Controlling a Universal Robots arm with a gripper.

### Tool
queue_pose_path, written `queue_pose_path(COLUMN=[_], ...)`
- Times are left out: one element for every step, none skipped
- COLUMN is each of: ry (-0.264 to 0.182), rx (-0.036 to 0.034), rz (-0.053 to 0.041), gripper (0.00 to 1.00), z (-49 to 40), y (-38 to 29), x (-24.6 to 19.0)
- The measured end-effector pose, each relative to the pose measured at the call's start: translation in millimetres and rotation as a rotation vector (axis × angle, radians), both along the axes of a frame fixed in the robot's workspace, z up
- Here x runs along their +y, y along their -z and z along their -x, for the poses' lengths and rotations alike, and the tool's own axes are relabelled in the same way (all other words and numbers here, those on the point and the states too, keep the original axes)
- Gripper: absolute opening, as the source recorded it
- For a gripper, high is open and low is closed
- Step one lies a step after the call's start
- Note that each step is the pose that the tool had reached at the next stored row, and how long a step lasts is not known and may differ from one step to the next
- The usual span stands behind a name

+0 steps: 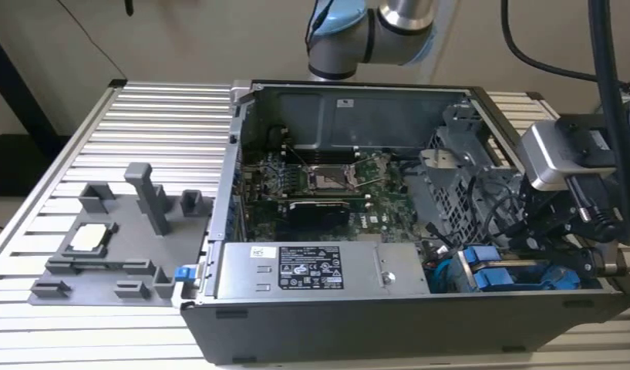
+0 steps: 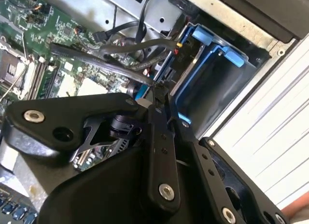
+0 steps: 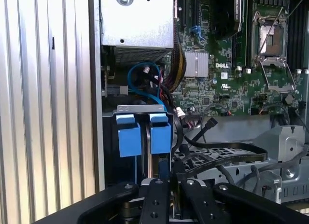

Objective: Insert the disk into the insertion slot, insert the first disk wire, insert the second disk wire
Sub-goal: 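Insert the second disk wire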

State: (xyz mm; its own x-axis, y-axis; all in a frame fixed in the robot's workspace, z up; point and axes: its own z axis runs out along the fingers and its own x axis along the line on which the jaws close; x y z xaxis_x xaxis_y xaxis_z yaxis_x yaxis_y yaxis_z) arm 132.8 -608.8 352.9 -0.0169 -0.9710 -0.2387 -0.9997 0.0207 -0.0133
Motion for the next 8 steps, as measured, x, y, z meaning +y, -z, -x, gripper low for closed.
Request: queue_pose_path(ry=[0.0, 0.0, 0.0, 0.0, 0.0, 0.0, 0.0, 0.0], rx=[0.0, 0.0, 0.0, 0.0001, 0.0001, 0.0, 0.0, 0.0001], rz=[-0.0003, -0.0013, -0.0028, -0.0029, -0.003, -0.0031, -0.0034, -0.0047], gripper=[0.16, 0.16, 0.16, 0.16, 0.16, 0.16, 0.16, 0.16], z=[0.0, -0.1, -0.2, -0.2, -0.2, -0.2, -0.2, -0.4], y=[0.7, 0.9, 1.0, 1.1, 1.1, 1.2, 1.7, 2.5], x=[0.0, 0.0, 0.0, 0.0, 0.0, 0.0, 0.1, 0.0])
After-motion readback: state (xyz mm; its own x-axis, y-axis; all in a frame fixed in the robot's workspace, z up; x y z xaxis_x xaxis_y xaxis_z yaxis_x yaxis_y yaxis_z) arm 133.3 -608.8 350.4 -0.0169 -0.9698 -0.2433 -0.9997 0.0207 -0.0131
